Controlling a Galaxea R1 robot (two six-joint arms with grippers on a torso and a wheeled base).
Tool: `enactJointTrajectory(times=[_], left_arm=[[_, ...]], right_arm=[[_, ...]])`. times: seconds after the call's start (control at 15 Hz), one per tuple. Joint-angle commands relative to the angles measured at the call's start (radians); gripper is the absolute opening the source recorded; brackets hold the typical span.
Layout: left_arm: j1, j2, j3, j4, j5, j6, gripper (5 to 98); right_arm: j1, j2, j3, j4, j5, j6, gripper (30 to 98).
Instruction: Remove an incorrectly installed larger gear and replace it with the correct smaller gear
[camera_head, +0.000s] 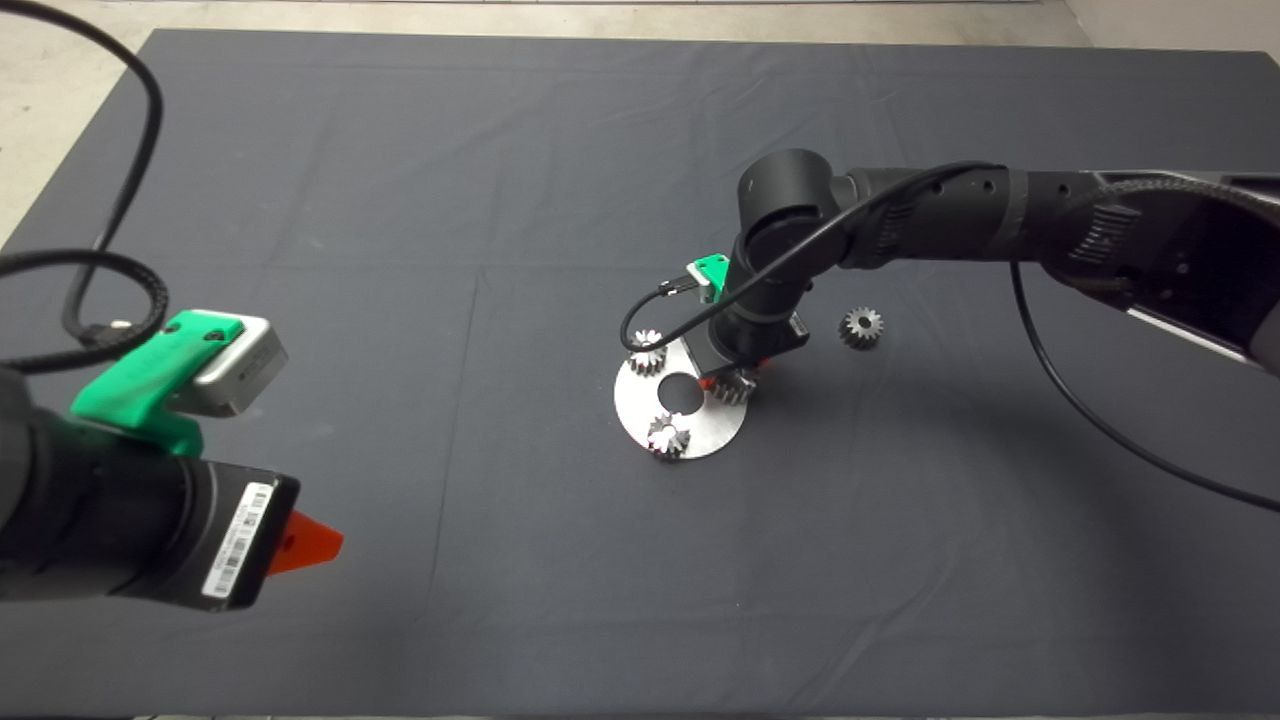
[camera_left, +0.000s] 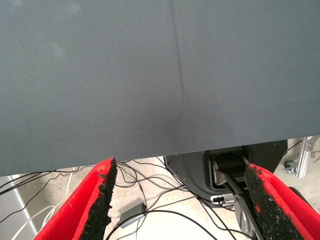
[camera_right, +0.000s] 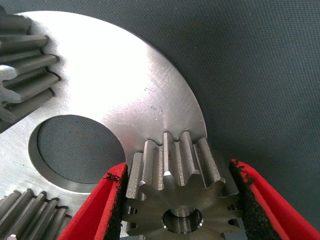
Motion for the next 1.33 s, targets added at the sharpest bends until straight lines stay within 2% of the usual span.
enactJointTrajectory(times=[0.0, 0.33, 0.47, 0.6, 0.73, 0.87, 1.13, 1.27], left_arm=[[-0.017, 0.001, 0.012, -0.005, 0.009, 0.002, 64.2], [-0.017, 0.002, 0.011, -0.002, 0.009, 0.002, 64.2], [-0.017, 0.004, 0.012, 0.01, 0.006, 0.0, 64.2], [-0.017, 0.005, 0.012, 0.013, 0.005, -0.001, 64.2], [-0.017, 0.005, 0.012, 0.014, 0.003, -0.001, 64.2], [-0.017, 0.004, 0.012, 0.014, 0.005, -0.001, 64.2], [-0.017, 0.005, 0.012, 0.014, 0.005, -0.001, 64.2], [-0.017, 0.013, 0.011, 0.02, 0.002, -0.003, 64.2]], right_arm=[[0.032, -0.001, 0.012, -0.027, -0.049, 0.008, 50.6], [0.109, 0.003, 0.024, -0.023, -0.051, 0.012, 48.9], [0.152, 0.02, 0.005, 0.024, -0.052, 0.012, 47.9], [0.16, 0.018, -0.055, 0.045, -0.06, 0.01, 47.6], [0.16, 0.008, -0.054, 0.043, -0.061, 0.009, 47.6], [0.159, -0.026, -0.058, 0.04, -0.061, 0.006, 47.6], [0.139, -0.171, -0.056, 0.036, -0.061, -0.025, 47.6], [0.137, -0.216, -0.051, 0.036, -0.061, -0.044, 47.6]])
